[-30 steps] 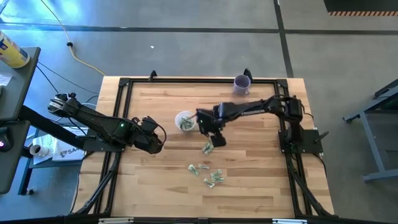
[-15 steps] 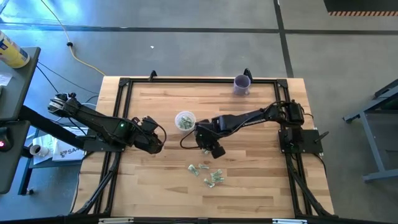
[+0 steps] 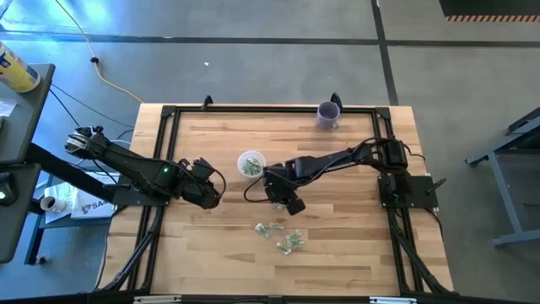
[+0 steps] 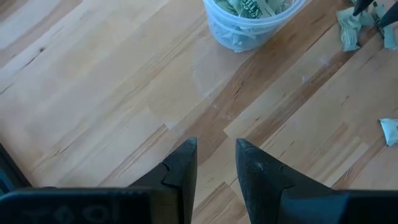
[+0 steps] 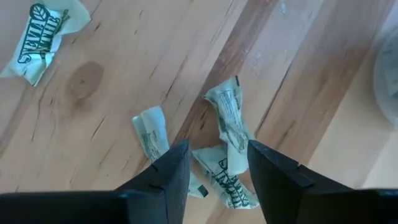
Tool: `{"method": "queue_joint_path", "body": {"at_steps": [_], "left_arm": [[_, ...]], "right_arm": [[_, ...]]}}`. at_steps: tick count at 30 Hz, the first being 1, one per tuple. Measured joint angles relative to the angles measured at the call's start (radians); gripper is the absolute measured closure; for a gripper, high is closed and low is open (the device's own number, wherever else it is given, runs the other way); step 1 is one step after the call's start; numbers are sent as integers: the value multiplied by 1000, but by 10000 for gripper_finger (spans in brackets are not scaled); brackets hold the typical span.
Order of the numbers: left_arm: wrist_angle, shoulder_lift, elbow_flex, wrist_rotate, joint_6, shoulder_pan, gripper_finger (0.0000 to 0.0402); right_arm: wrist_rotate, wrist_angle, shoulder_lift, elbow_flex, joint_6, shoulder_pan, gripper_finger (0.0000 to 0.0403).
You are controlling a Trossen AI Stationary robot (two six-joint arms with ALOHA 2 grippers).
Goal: Pick and place Stevia / Truvia into bins
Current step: Put the white stevia packet into the transparent container
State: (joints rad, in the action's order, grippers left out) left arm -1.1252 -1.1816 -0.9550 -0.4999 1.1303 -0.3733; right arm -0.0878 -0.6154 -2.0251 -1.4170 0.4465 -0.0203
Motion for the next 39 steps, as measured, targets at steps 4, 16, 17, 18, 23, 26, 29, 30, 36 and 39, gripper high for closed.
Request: {"method": "queue_joint_path", "body": {"at_steps": [4, 16, 17, 18, 23, 26, 29, 30, 36, 39], "left_arm": [[0, 0, 0, 0, -5, 0, 259], [-3, 0, 0, 1, -7, 0, 259], [-3, 0, 0, 1, -7, 0, 259], [-3, 0, 0, 1, -7, 0, 259], [-7, 0, 0, 2, -7, 0, 259], [-9, 0, 0, 2, -7, 0, 259], [-11, 0, 0, 3, -7, 0, 259], [-11, 0, 0, 3, -8, 0, 259], [-11, 0, 0, 3, -24, 0, 259], [-11, 0, 0, 3, -24, 0, 259]], "right_arm": [[2, 7, -11, 0, 0, 8, 254], [-6, 63, -36, -1, 2, 13, 285], [-12, 62, -44, 0, 2, 15, 287], [-17, 67, -50, 0, 2, 18, 289], [-22, 72, -62, -1, 0, 29, 303], [-18, 72, -63, -1, -2, 36, 320], [2, 62, -63, -3, -19, 44, 350], [3, 57, -63, -3, -24, 46, 363], [15, 48, -31, 0, -111, 48, 389], [39, 53, 31, 0, -133, 55, 391]]}}
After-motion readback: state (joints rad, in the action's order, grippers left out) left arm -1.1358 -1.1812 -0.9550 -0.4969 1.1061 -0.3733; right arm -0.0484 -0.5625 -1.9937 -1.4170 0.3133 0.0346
